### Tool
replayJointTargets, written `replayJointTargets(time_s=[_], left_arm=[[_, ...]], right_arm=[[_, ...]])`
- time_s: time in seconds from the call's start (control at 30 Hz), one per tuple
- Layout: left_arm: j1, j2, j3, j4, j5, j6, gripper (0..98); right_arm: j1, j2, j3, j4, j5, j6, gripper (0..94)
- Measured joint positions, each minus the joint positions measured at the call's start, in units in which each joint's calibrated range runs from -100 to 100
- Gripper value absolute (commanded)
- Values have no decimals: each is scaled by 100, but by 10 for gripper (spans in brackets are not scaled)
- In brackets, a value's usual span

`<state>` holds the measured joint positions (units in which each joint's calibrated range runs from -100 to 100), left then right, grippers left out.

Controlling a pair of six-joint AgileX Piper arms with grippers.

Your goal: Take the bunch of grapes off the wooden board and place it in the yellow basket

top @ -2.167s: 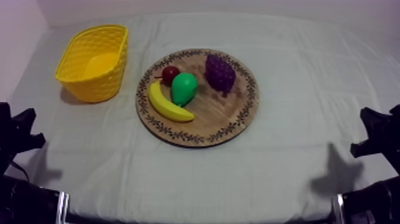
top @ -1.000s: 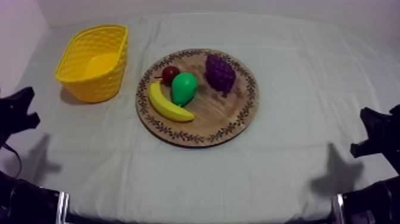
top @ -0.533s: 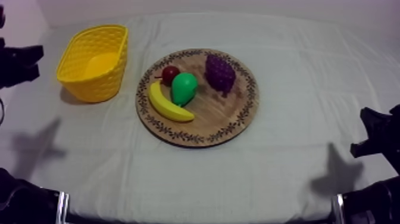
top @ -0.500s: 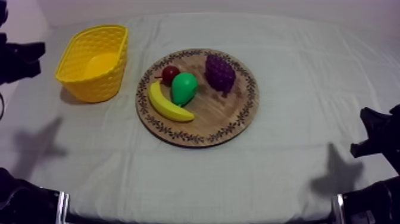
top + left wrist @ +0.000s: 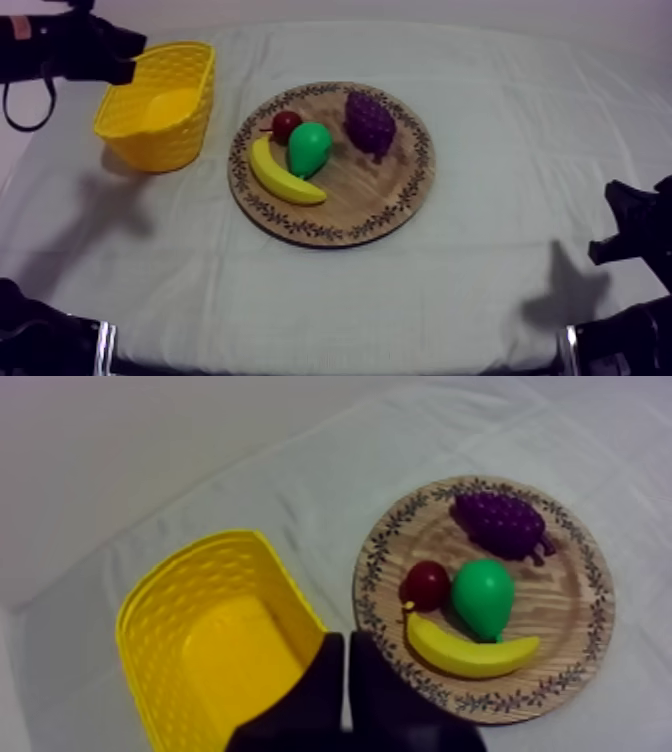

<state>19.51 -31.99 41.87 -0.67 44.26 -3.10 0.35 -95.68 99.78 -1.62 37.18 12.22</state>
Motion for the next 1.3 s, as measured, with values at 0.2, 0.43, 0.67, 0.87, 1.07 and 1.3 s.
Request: replayJointTargets(time_s=[0.2,0.43,0.67,0.87,1.07,1.3], left_arm=[[12,441,-513,324,382,-478,0],[166,1017,-1102,474,763,-769,0],[375,1757,-1834,450,1000,-757,0],[565,2529,-2610,357,1202,-721,0],[783,3379,-3622,207,1743,-643,0],[1024,4328,-4843,182,2257,-652,0]], right_arm=[[0,0,0,0,0,0,5],[-3,0,0,0,0,0,5],[-7,0,0,0,-3,0,5],[-9,0,0,0,-3,0,5],[-12,0,0,0,-3,0,5],[-12,0,0,0,-3,0,5]])
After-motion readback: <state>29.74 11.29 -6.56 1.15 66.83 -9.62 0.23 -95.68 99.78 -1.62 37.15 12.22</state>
